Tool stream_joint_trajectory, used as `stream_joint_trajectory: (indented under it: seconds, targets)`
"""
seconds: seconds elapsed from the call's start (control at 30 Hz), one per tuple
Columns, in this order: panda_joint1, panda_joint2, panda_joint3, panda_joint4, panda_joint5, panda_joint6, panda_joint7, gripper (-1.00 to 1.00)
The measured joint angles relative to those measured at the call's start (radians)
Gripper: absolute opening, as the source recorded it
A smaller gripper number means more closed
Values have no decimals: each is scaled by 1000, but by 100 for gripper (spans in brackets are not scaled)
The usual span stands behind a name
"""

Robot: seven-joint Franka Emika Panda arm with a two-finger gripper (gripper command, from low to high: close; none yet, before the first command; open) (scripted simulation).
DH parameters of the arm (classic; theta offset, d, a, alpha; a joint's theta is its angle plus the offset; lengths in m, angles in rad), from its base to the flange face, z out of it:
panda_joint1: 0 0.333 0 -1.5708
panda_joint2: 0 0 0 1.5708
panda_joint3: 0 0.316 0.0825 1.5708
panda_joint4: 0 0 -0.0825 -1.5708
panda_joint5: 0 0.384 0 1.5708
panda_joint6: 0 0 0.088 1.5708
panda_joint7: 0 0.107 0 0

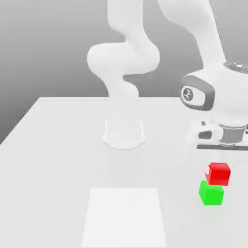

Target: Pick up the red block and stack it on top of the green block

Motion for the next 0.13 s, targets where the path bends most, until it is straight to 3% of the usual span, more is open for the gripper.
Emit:
stream_joint_trajectory:
  seconds: [0.03, 0.07, 0.13]
  targets:
    - [9, 19, -13, -1, -22, 15, 16, -100]
    - [16, 30, -22, -2, -36, 24, 26, 100]
    - [16, 30, -22, -2, -36, 25, 26, 100]
